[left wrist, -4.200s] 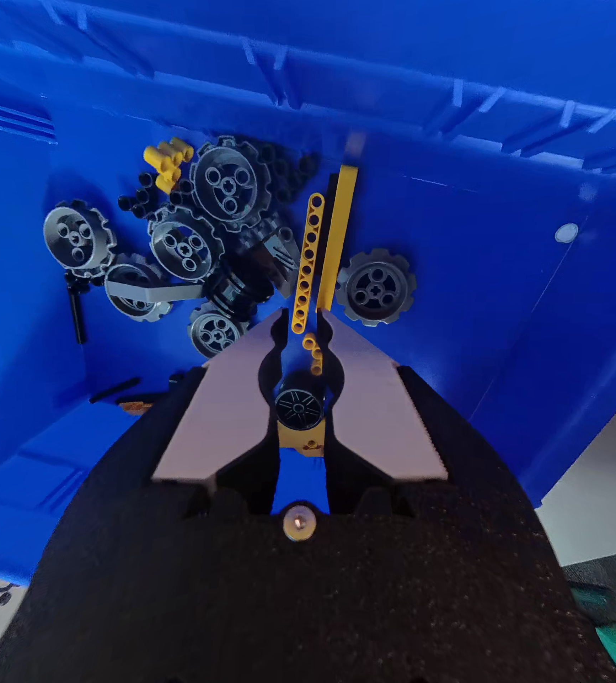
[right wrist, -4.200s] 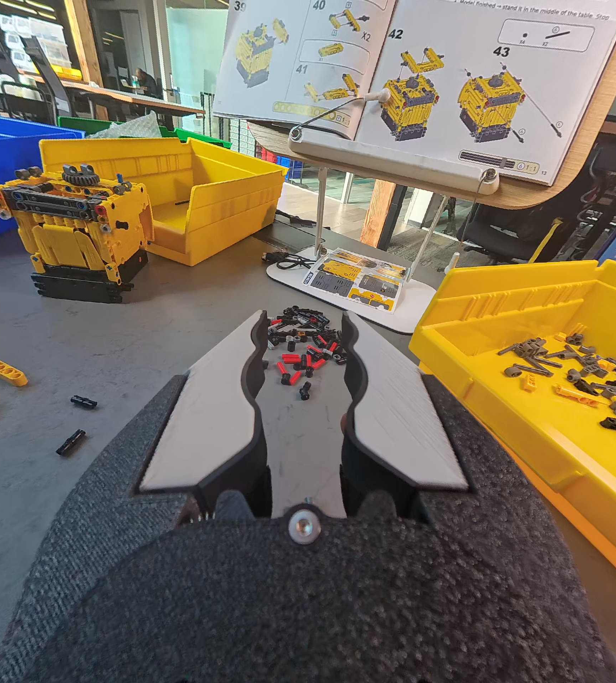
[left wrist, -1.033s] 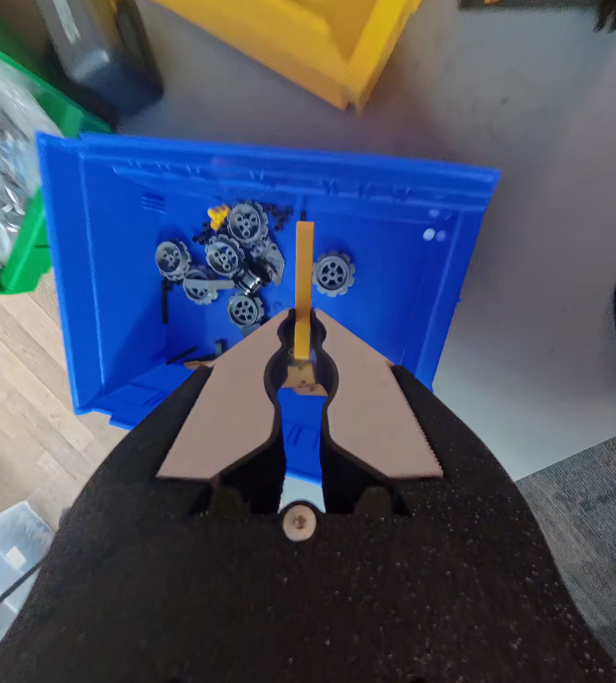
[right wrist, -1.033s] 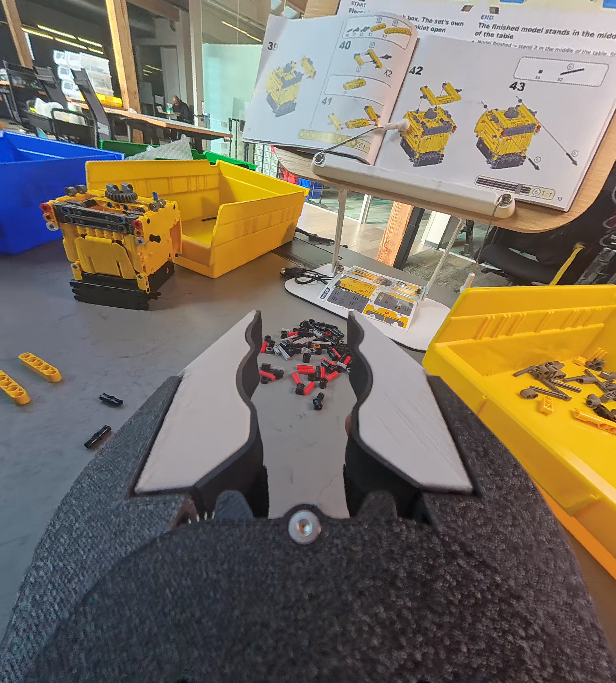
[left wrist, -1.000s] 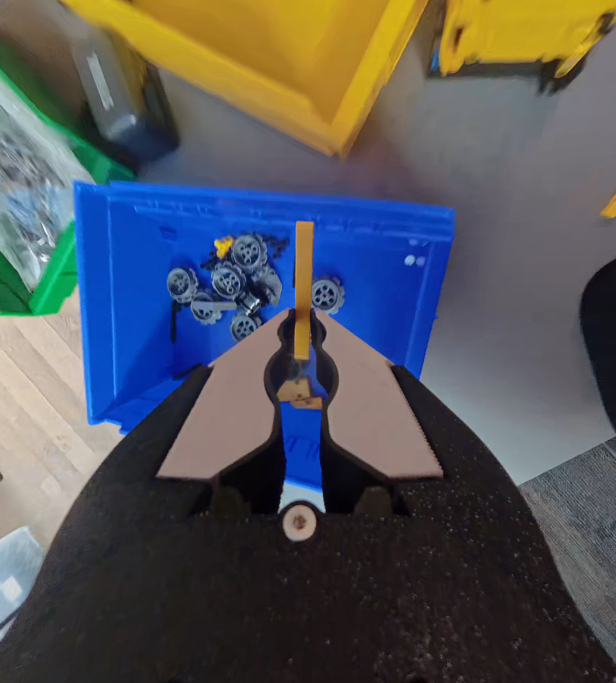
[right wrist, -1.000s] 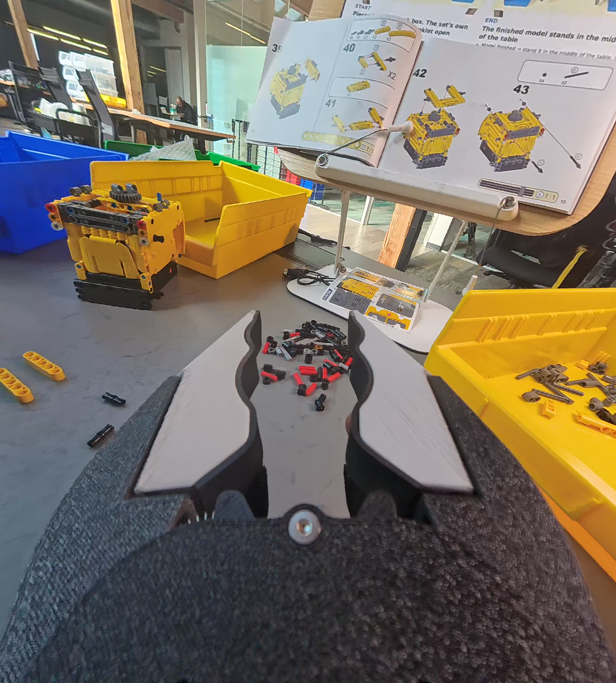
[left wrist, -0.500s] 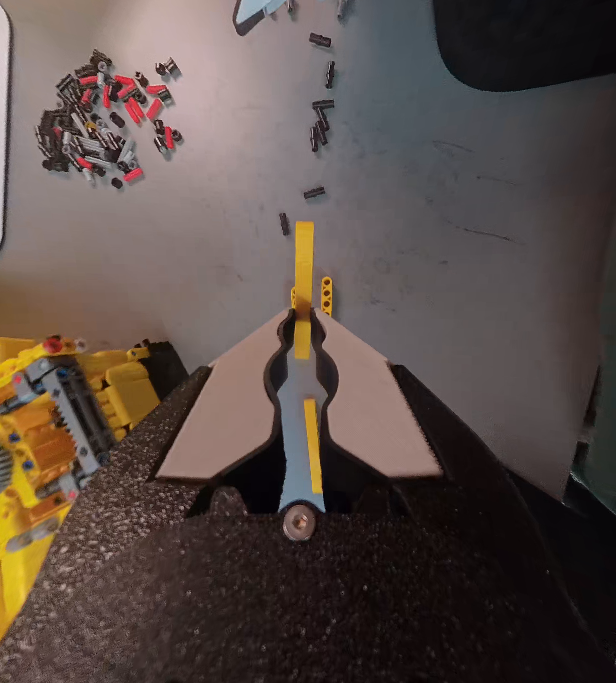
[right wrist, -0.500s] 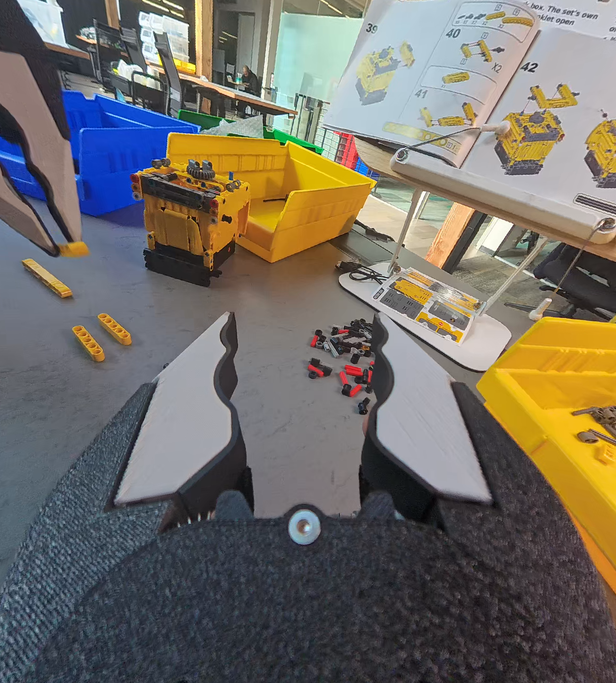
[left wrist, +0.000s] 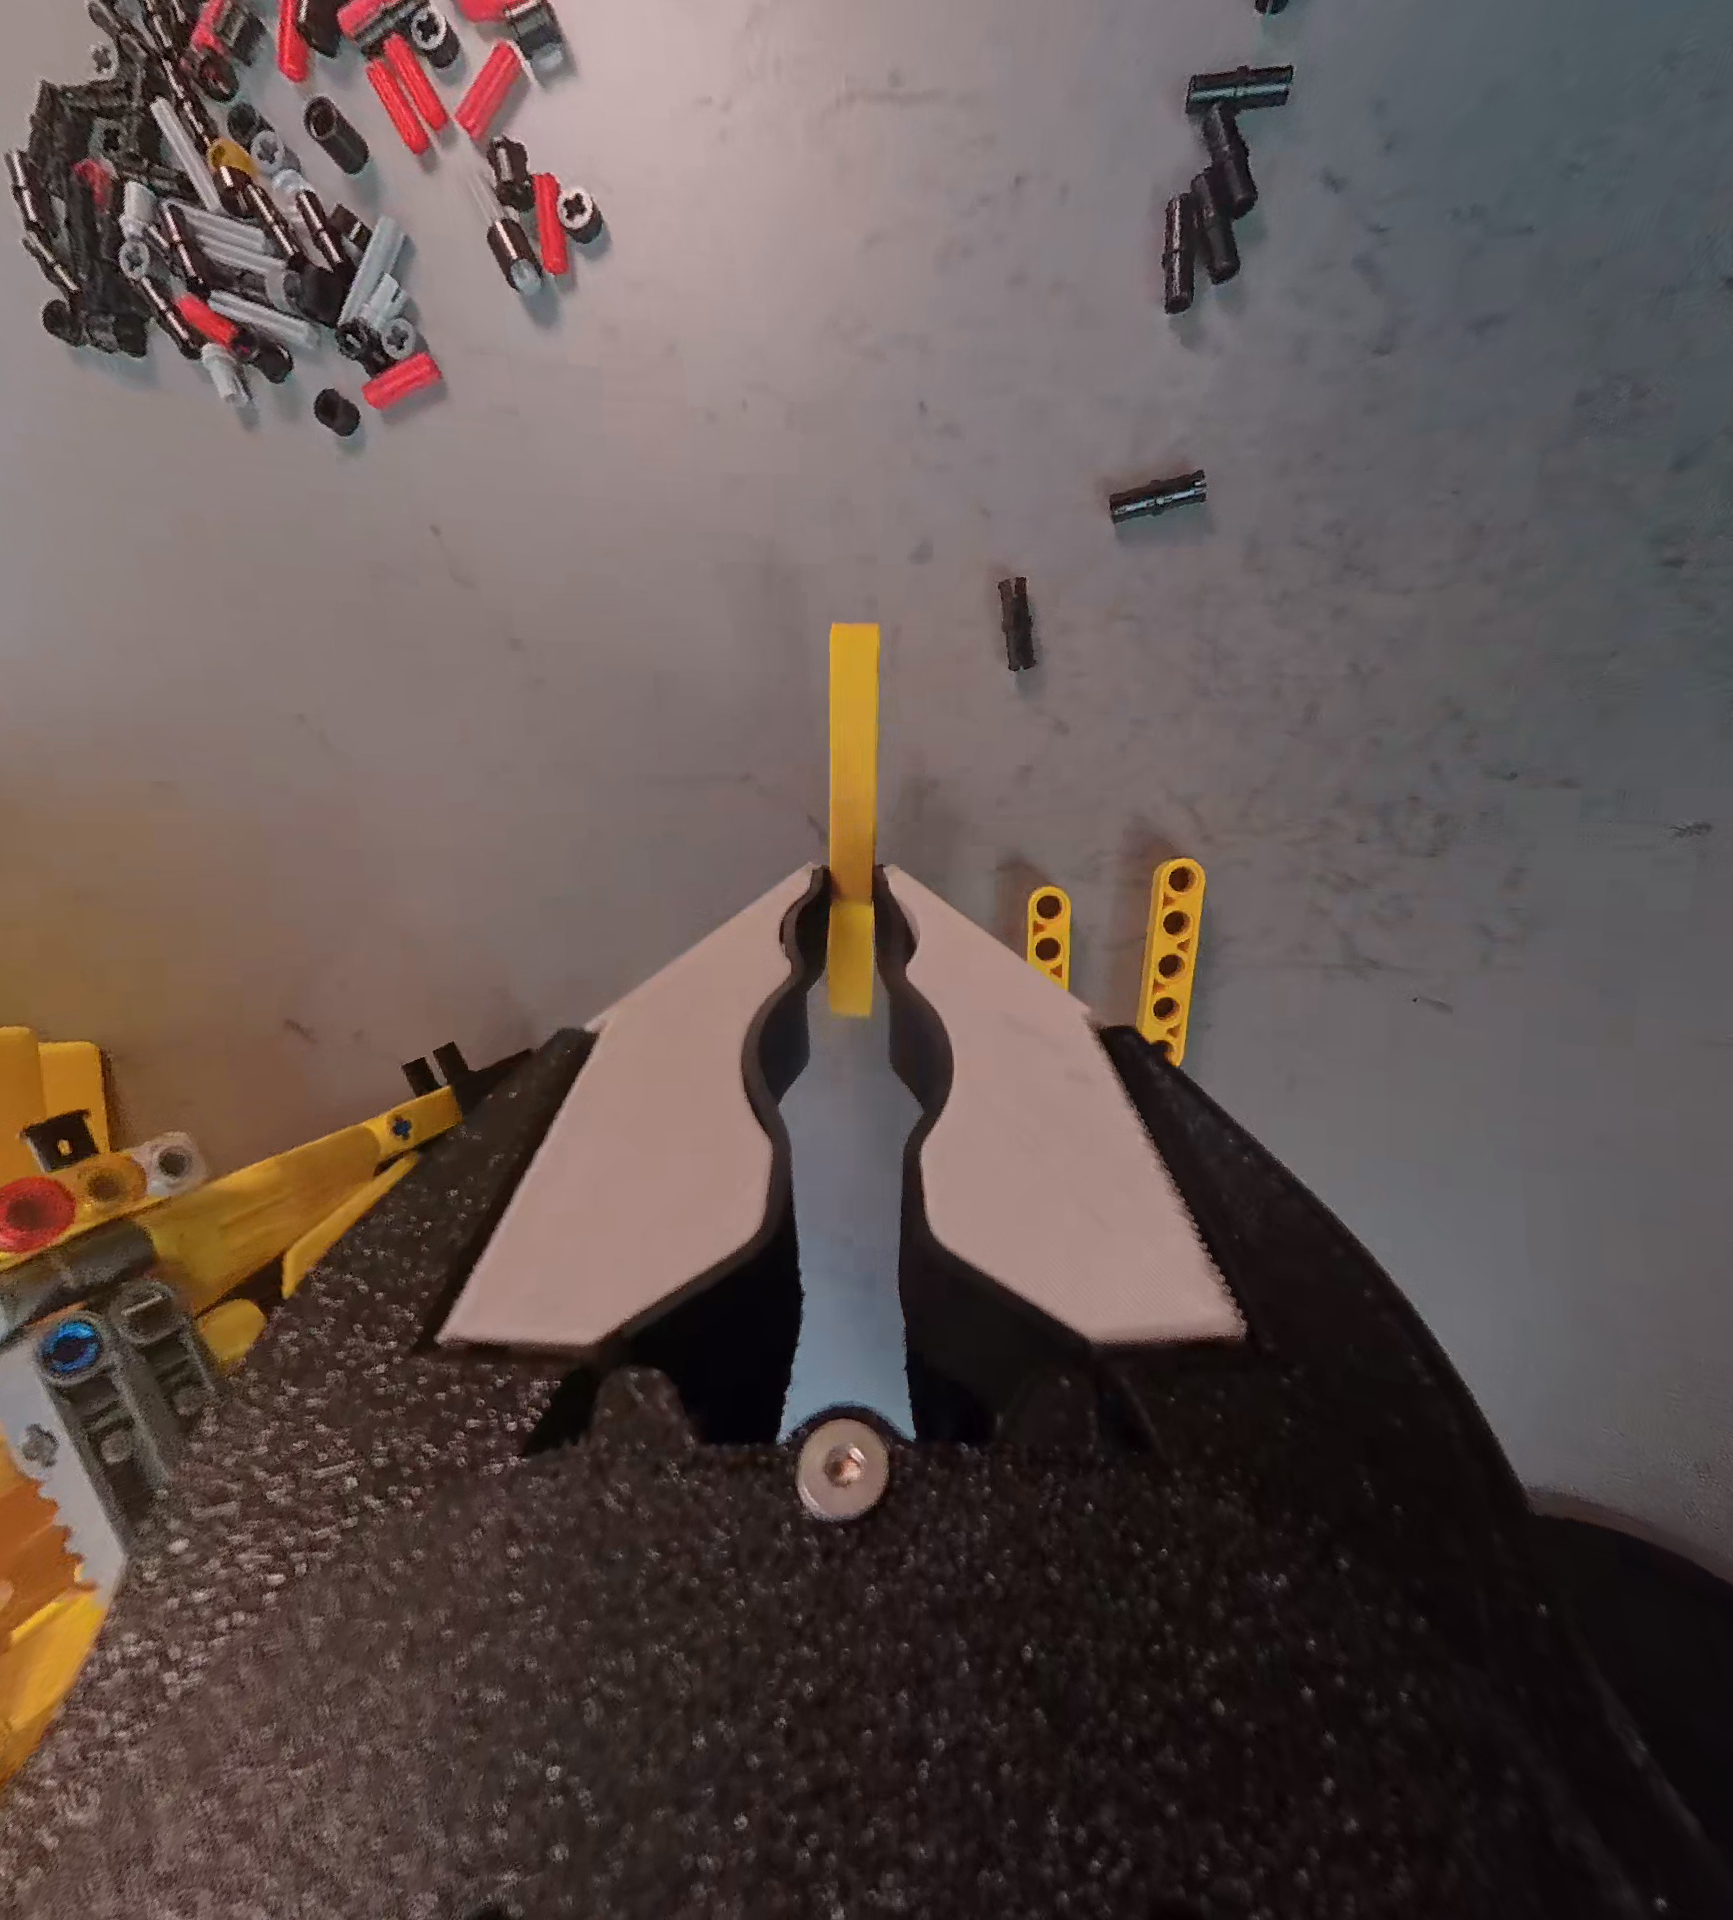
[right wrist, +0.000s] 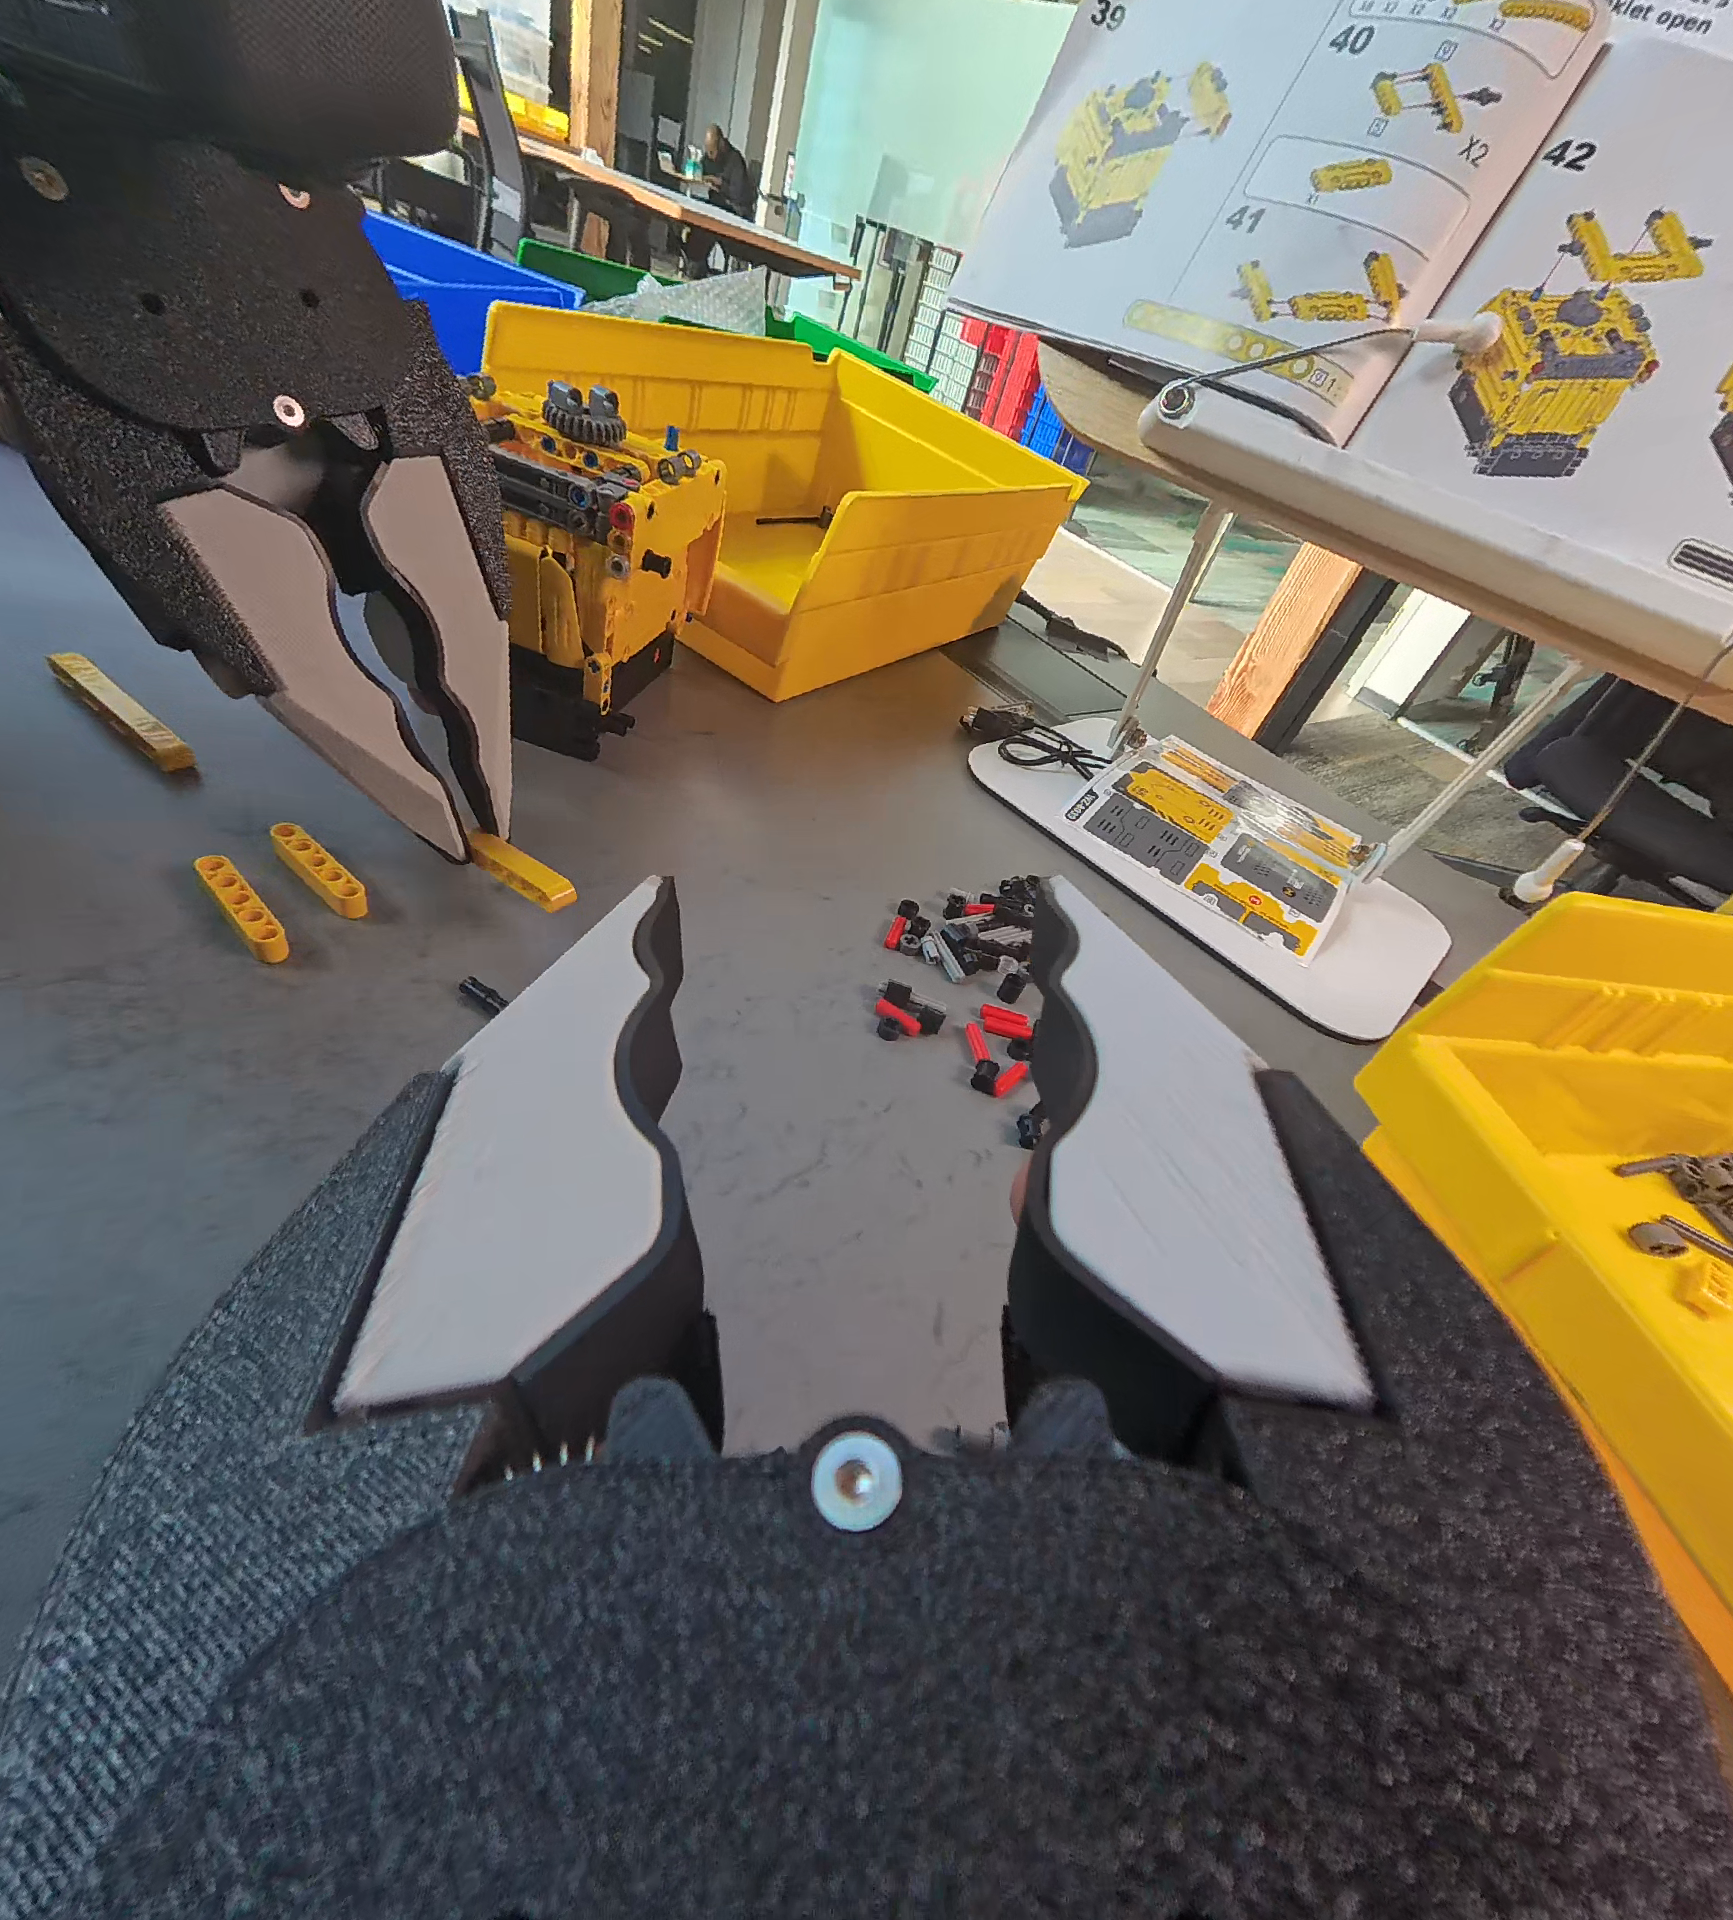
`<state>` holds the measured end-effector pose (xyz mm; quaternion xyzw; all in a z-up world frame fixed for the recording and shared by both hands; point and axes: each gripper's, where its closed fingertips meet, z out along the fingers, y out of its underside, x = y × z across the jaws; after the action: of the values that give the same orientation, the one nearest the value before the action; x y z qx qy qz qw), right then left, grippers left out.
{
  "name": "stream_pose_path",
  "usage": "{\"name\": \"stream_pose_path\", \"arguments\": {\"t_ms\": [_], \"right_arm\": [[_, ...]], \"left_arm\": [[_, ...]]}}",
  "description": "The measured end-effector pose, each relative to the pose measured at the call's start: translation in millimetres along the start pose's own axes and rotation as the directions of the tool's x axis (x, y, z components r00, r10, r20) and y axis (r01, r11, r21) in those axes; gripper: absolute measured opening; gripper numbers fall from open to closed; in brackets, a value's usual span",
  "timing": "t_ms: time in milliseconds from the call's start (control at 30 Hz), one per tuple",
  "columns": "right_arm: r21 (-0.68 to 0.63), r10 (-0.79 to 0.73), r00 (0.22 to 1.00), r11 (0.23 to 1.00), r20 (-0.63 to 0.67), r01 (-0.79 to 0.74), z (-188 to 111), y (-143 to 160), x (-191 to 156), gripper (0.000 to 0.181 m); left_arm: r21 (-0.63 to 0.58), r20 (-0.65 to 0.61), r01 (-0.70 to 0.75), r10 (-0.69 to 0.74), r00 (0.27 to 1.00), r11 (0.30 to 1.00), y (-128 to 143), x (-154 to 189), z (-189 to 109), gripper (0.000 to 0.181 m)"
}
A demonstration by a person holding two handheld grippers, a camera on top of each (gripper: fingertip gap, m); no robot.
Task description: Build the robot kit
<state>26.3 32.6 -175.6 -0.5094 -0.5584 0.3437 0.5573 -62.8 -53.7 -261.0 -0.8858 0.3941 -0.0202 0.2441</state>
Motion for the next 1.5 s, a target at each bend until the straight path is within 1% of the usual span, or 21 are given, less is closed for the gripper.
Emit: {"name": "stream_pose_path", "arguments": {"t_ms": [167,233,300,367,467,567,667,700,800,833,933,1000,1067,1133,1167,1233,1267,1333,1367,1433,1500], "right_arm": [[-0.006,-0.004,0.999,1.0,0.043,0.004,1.5,2.6,-7.8,0.065],[0.004,-0.038,0.996,0.999,0.084,0.037,1.3,1.1,-18.1,0.061],[0.024,-0.11,0.983,0.994,0.149,0.107,0.4,-1.9,-36.4,0.054],[0.055,-0.204,0.956,0.979,0.212,0.197,-1.7,-5.6,-58.0,0.049],[0.067,-0.339,0.895,0.94,0.29,0.335,-3.9,-1.8,-86.2,0.048],[0.074,-0.413,0.835,0.906,0.363,0.416,-7.8,5.0,-108.8,0.045],[0.089,-0.447,0.808,0.889,0.383,0.449,-10.1,4.9,-118.8,0.031],[0.092,-0.451,0.803,0.886,0.39,0.453,-11.0,5.4,-121.0,0.023],[0.06,-0.416,0.769,0.893,0.486,0.446,-16.2,16.9,-133.1,0.007],[0.042,-0.384,0.776,0.906,0.501,0.421,-16.2,18.1,-134.5,0.007],[-0.086,-0.155,0.782,0.963,0.604,0.257,-19.5,21.6,-142.3,0.007],[-0.135,-0.1,0.774,0.963,0.625,0.234,-18.5,24.9,-143.4,0.007],[-0.205,-0.039,0.748,0.951,0.663,0.232,-17.9,31.9,-149.9,0.007],[-0.263,-0.006,0.732,0.931,0.681,0.253,-14.7,41.5,-155.7,0.007],[-0.267,-0.004,0.737,0.93,0.676,0.251,-11.3,41.4,-156.4,0.007],[-0.278,0.011,0.733,0.929,0.681,0.245,-8.6,40.4,-158.5,0.007],[-0.27,-0.003,0.736,0.929,0.677,0.252,-7.0,40.2,-157.7,0.009],[-0.269,-0.039,0.745,0.919,0.666,0.289,-6.3,44.2,-152.4,0.019],[-0.274,-0.037,0.743,0.916,0.668,0.292,-8.6,44.9,-150.0,0.019],[-0.263,0.005,0.725,0.934,0.688,0.243,-16.7,36.9,-150.6,0.016],[-0.264,0.02,0.723,0.938,0.69,0.226,-20.6,32.7,-149.5,0.003]], "left_arm": [[0.06,-0.046,0.09,-0.087,0.995,0.994,3.9,1.8,-0.7,0.007],[0.132,-0.137,0.166,-0.148,0.979,0.977,-5.1,8.9,-5.5,0.007],[0.226,-0.303,0.279,-0.205,0.931,0.933,-22.7,20.9,-17.1,0.007],[0.26,-0.498,0.383,-0.216,0.84,0.886,-37.9,37.5,-31.3,0.007],[0.267,-0.651,0.443,-0.18,0.738,0.856,-50.6,53.7,-41.9,0.007],[0.239,-0.716,0.432,-0.143,0.683,0.87,-53.1,70.0,-41.0,0.007],[0.203,-0.744,0.406,-0.129,0.655,0.891,-49.6,84.0,-35.7,0.007],[0.196,-0.753,0.402,-0.126,0.646,0.894,-48.8,87.5,-34.9,0.007],[0.188,-0.753,0.413,-0.14,0.644,0.891,-47.0,88.0,-33.5,0.007],[0.189,-0.742,0.413,-0.146,0.655,0.891,-45.6,86.7,-33.7,0.009],[0.256,-0.597,0.292,-0.087,0.798,0.921,-34.6,85.8,-31.5,0.027],[0.294,-0.502,0.188,-0.016,0.864,0.937,-25.7,93.6,-31.5,0.031],[0.318,-0.403,0.117,0.023,0.915,0.941,-19.5,98.7,-27.1,0.027],[0.309,-0.314,0.072,0.03,0.949,0.948,-12.5,100.3,-20.7,0.017],[0.293,-0.27,0.046,0.036,0.962,0.955,-7.6,99.7,-16.8,0.01],[0.285,-0.203,0.009,0.051,0.978,0.958,-2.2,97.6,-13.1,0.007],[0.287,-0.201,0.014,0.046,0.979,0.958,-1.5,97.6,-13.3,0.007],[0.287,-0.208,0.03,0.032,0.978,0.957,-0.1,96.4,-12.1,0.007],[0.286,-0.211,0.032,0.031,0.977,0.958,0.6,96.0,-10.6,0.007],[0.299,-0.206,0.025,0.039,0.978,0.954,-0.5,95.8,-9.5,0.007],[0.306,-0.198,0.015,0.049,0.979,0.952,-1.0,96.1,-8.5,0.007]]}}
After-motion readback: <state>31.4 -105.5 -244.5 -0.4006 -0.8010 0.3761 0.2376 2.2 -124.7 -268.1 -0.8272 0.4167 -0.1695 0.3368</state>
